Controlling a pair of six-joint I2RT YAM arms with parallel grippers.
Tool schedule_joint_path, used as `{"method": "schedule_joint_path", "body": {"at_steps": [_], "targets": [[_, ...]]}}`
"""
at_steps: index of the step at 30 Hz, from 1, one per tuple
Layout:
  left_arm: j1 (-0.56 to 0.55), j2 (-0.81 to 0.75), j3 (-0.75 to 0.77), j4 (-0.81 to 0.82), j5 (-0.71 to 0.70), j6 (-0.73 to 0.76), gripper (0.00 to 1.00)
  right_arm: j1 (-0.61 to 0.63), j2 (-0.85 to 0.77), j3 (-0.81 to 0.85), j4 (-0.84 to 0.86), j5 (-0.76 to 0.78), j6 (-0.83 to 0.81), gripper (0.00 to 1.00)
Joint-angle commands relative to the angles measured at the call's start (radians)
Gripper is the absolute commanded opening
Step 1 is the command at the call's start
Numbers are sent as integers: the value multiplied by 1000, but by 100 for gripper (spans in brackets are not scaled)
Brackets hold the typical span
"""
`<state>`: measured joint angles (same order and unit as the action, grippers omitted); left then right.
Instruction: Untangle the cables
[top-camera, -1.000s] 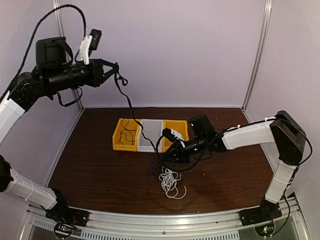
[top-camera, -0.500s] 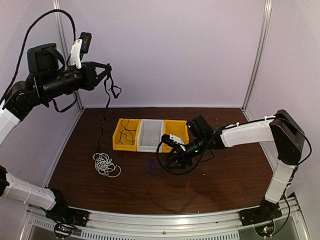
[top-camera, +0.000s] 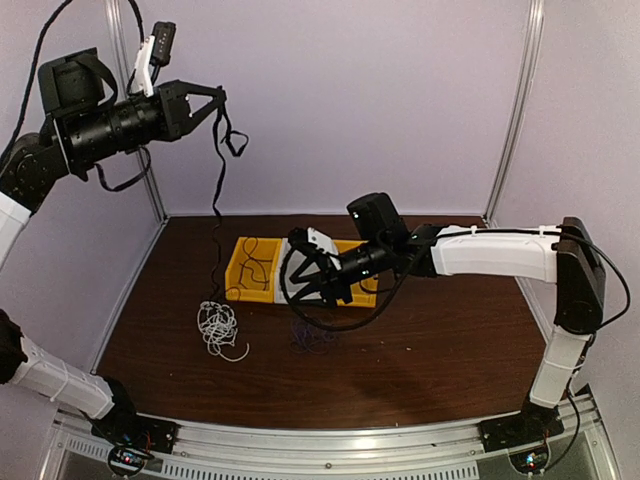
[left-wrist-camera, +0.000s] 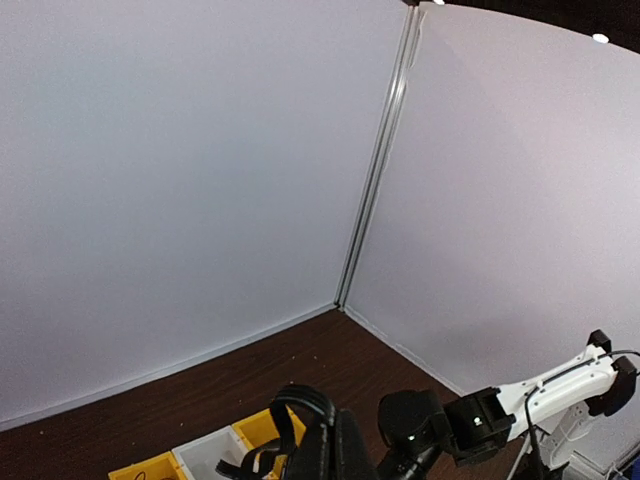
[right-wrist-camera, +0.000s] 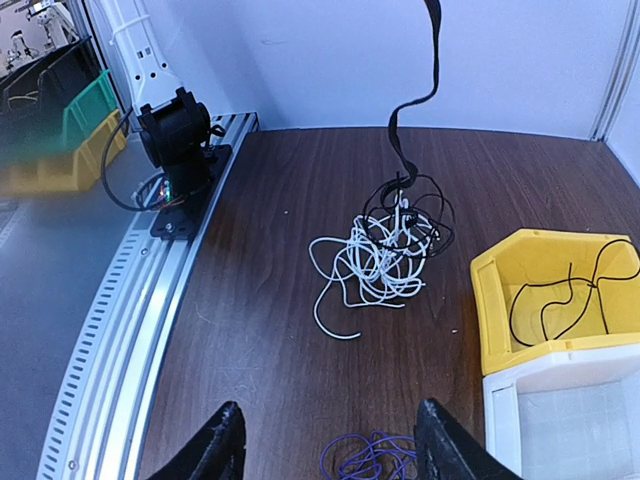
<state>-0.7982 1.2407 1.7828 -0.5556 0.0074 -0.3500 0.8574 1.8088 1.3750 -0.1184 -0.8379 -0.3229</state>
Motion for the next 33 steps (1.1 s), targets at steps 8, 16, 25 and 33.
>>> {"method": "schedule_joint_path", "body": {"at_steps": [8, 16, 25, 33], "targets": [[2, 158, 279, -21, 226, -29, 0, 16, -38, 6, 44, 14, 58, 63], [2, 64, -35, 147, 184, -82, 0, 35, 2, -78, 114, 79, 50, 70], [3, 20, -107, 168, 155, -95, 0, 38, 160, -136, 239, 40, 142, 57], [3, 4, 11, 90, 28, -39, 0, 47, 193, -168, 216, 41, 124, 44]]}}
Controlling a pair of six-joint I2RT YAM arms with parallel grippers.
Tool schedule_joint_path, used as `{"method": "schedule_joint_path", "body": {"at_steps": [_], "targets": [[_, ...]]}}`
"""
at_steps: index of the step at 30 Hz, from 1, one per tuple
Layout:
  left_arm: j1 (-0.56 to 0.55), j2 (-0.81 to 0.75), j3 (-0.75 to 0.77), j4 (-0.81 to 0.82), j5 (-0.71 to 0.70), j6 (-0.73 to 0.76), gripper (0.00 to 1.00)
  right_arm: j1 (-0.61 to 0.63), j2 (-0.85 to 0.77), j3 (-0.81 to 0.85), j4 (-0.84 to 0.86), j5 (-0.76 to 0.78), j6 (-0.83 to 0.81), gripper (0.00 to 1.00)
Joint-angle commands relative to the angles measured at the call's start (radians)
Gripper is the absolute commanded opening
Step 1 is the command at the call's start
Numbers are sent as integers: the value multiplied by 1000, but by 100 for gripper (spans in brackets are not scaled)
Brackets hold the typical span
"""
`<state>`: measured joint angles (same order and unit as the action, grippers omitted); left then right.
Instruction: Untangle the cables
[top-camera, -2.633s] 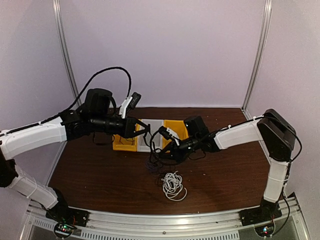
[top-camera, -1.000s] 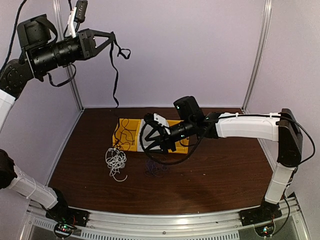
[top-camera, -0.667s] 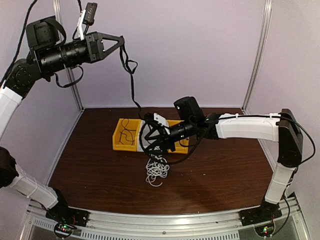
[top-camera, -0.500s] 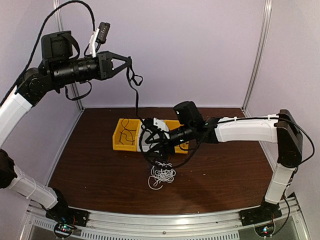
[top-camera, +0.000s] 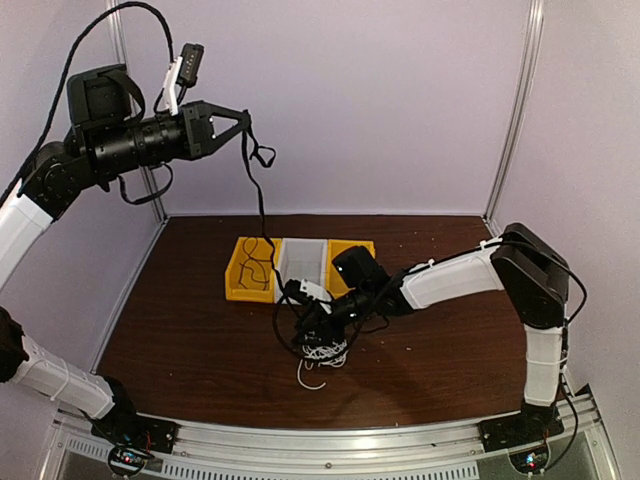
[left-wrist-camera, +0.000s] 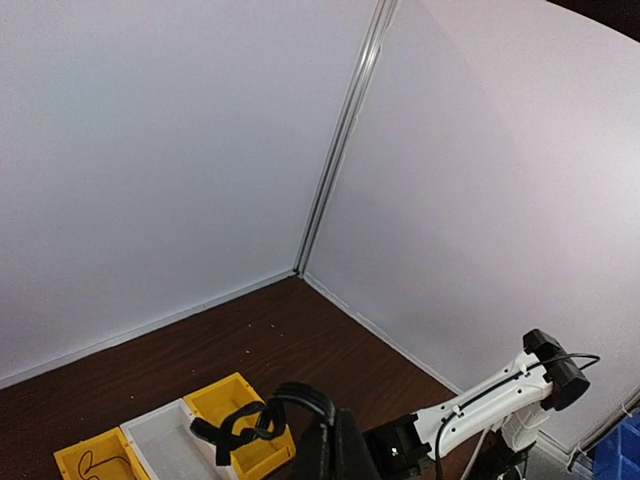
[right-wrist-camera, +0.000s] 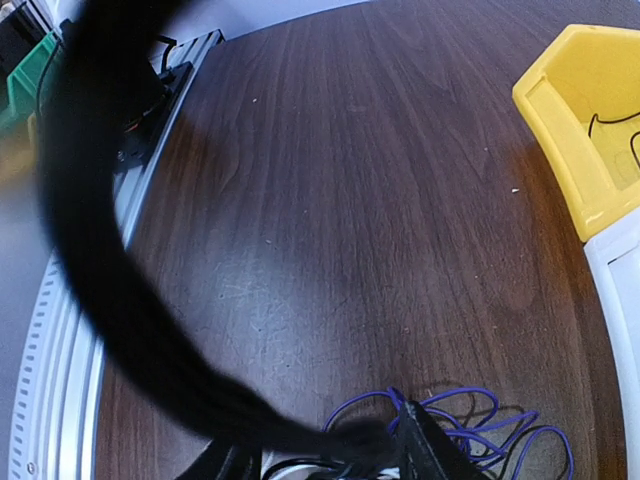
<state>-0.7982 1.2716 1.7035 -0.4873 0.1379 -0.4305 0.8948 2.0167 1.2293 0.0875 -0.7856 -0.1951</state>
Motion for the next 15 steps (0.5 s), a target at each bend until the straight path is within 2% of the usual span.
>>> {"method": "schedule_joint_path", "body": {"at_steps": [1, 5, 9, 13, 15], "targets": [[3, -31, 115, 8, -166, 56, 0, 10, -24, -36, -2, -9, -17, 44], [4, -42, 229, -35, -326, 123, 0, 9, -55, -93, -49, 13, -68, 42], [3, -68, 284, -24, -392, 163, 0, 3, -62, -122, -80, 40, -92, 42], [3, -103, 231, 6, -429, 170, 0, -9, -74, -134, -80, 44, -90, 29], [3, -124, 199, 21, -463, 178, 0, -15, -79, -131, -80, 53, -96, 26]]}}
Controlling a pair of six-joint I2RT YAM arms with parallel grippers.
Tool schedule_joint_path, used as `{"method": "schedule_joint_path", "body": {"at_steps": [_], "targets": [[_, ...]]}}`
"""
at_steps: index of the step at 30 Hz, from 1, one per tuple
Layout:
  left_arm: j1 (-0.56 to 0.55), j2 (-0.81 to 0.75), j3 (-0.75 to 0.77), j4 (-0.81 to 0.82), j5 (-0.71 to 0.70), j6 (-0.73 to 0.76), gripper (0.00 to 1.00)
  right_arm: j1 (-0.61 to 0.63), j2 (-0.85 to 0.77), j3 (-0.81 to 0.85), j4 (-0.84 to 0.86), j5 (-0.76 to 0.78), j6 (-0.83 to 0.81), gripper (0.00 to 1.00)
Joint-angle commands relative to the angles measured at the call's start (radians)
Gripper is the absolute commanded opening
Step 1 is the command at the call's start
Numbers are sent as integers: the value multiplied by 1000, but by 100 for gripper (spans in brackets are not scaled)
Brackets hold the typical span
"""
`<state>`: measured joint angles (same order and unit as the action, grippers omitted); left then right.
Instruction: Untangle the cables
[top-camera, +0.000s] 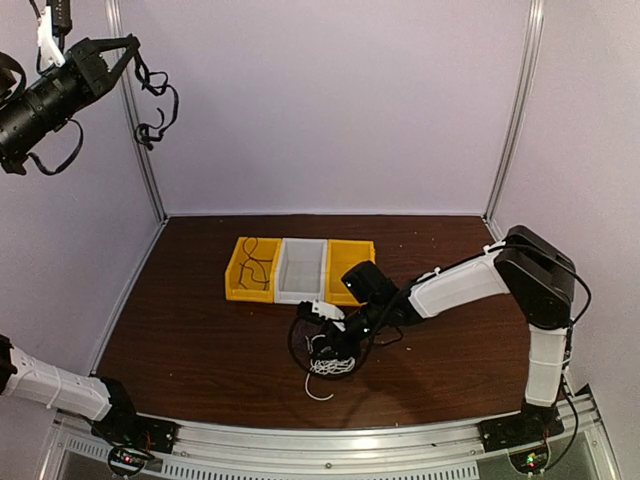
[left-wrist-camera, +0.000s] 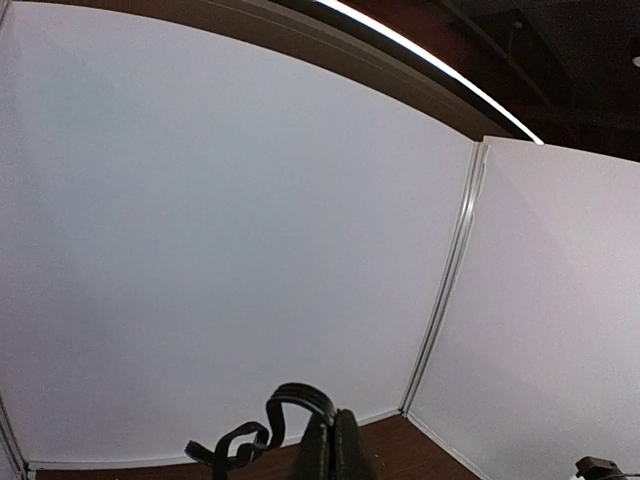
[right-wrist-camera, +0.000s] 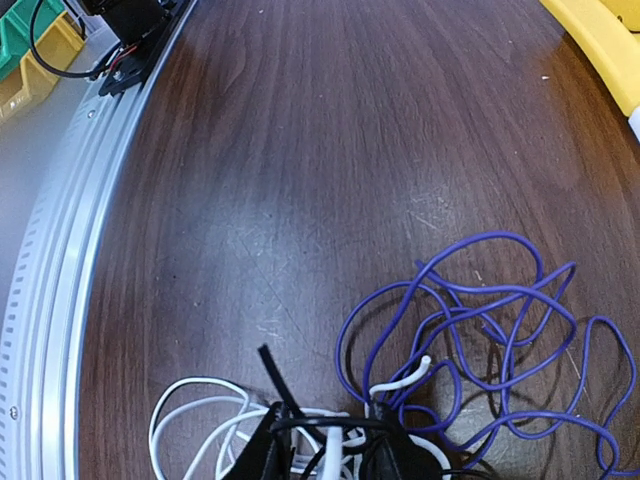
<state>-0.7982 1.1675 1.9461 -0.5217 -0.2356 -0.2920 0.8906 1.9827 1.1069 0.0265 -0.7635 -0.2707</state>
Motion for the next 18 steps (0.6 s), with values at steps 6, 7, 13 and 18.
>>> {"method": "schedule_joint_path", "body": {"at_steps": [6, 7, 13, 18], "targets": [[2, -57, -118, 56, -124, 35, 0, -20, -128, 32, -129, 18, -85, 51], [3, -63, -141, 56, -123, 29, 0, -22, -147, 59, -180, 11, -109, 54], [3, -81, -310, 44, -126, -5, 0, -45, -269, 232, -422, -19, -182, 69], [3, -91, -430, 49, -125, -35, 0, -79, -347, 293, -535, -26, -200, 72]]}}
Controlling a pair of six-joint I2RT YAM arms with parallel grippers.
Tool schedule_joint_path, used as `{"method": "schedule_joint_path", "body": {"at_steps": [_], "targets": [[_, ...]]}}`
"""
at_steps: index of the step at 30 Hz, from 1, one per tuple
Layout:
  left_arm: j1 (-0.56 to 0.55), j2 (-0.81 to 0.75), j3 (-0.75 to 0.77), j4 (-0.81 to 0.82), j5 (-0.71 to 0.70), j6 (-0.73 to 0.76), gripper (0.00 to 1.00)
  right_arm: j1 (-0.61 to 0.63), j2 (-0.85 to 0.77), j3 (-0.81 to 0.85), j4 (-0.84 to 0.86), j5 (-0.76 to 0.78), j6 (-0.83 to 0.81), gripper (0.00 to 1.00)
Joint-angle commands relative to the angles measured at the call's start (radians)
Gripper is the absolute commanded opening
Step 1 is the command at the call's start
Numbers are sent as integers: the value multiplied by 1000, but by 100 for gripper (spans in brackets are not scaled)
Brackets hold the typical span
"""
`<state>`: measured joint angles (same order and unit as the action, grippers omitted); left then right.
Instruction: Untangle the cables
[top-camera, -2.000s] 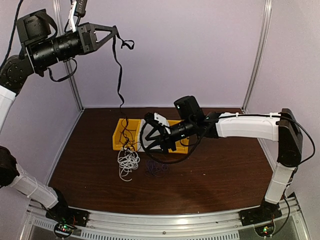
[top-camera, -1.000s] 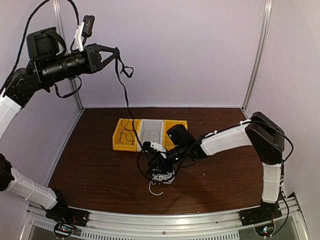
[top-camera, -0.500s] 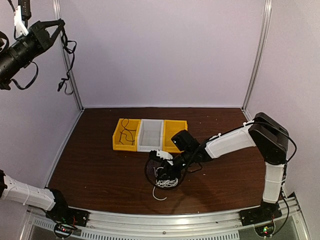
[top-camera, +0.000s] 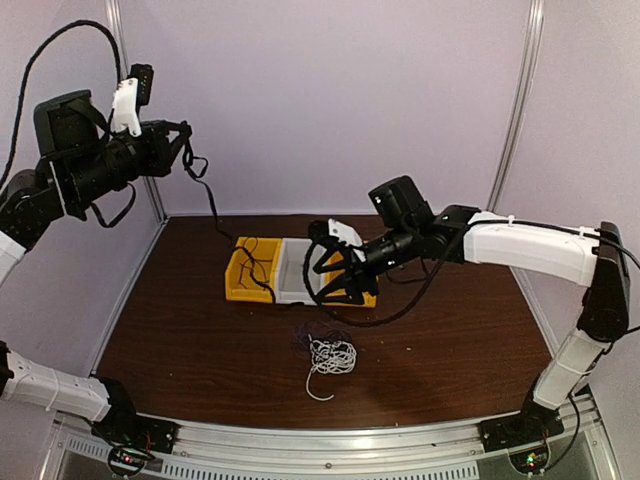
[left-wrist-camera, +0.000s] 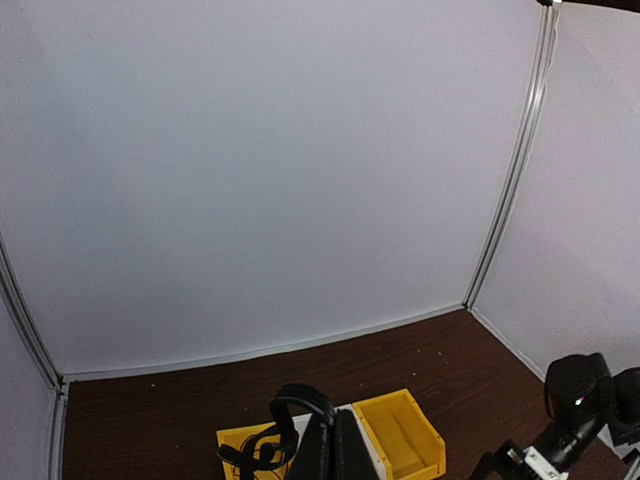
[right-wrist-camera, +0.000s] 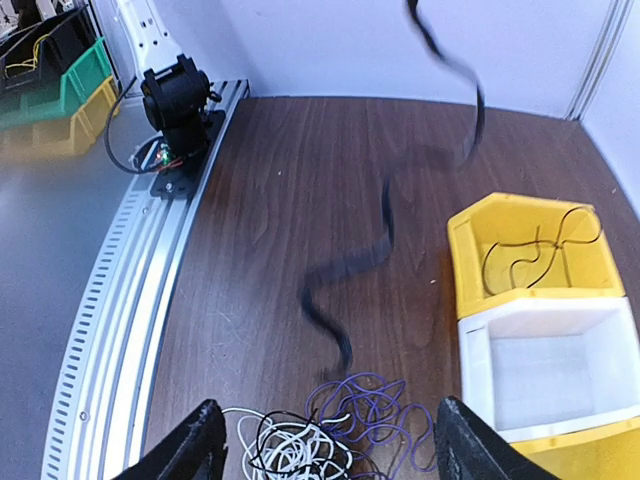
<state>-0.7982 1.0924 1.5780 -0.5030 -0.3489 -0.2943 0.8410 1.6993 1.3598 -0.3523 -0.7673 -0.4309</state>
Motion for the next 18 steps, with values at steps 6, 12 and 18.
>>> {"method": "schedule_joint_path", "body": {"at_steps": [6, 12, 18], "targets": [[4, 0, -110, 44, 23, -36, 0, -138, -160, -13, -165, -32, -41, 73], [4, 27, -83, 35, -7, 0, 0, -320, -251, -108, -131, -92, -13, 73], [4, 96, -20, -4, -77, 49, 0, -421, -386, -288, -32, -21, -7, 73]]}}
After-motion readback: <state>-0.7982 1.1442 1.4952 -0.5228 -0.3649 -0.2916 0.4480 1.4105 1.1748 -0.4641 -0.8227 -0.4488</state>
